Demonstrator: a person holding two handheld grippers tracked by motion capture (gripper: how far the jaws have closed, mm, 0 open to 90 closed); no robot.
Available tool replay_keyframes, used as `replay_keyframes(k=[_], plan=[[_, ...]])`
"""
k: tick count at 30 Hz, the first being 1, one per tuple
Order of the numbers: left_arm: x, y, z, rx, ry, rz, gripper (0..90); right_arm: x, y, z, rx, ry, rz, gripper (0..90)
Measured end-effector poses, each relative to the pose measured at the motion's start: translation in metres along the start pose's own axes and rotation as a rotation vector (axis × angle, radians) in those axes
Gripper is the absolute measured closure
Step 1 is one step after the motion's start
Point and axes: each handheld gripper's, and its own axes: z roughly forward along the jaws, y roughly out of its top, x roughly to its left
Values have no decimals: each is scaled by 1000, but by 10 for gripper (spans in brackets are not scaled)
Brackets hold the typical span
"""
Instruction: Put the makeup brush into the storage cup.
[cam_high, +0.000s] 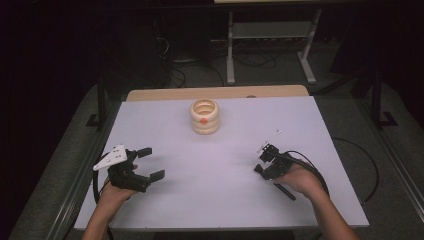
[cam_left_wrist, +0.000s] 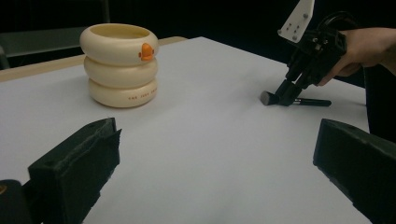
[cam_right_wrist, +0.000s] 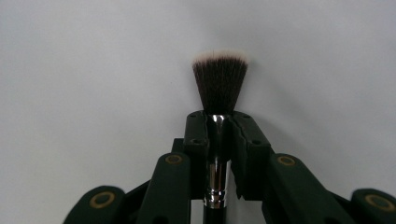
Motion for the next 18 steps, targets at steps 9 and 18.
replay_keyframes(k=[9, 18], plan=[[0, 0, 1, 15, -1, 7, 0, -1, -2, -11, -74, 4, 8, 764], [1, -1, 5, 29, -3, 3, 0, -7, -3, -26, -195, 59, 38, 765]])
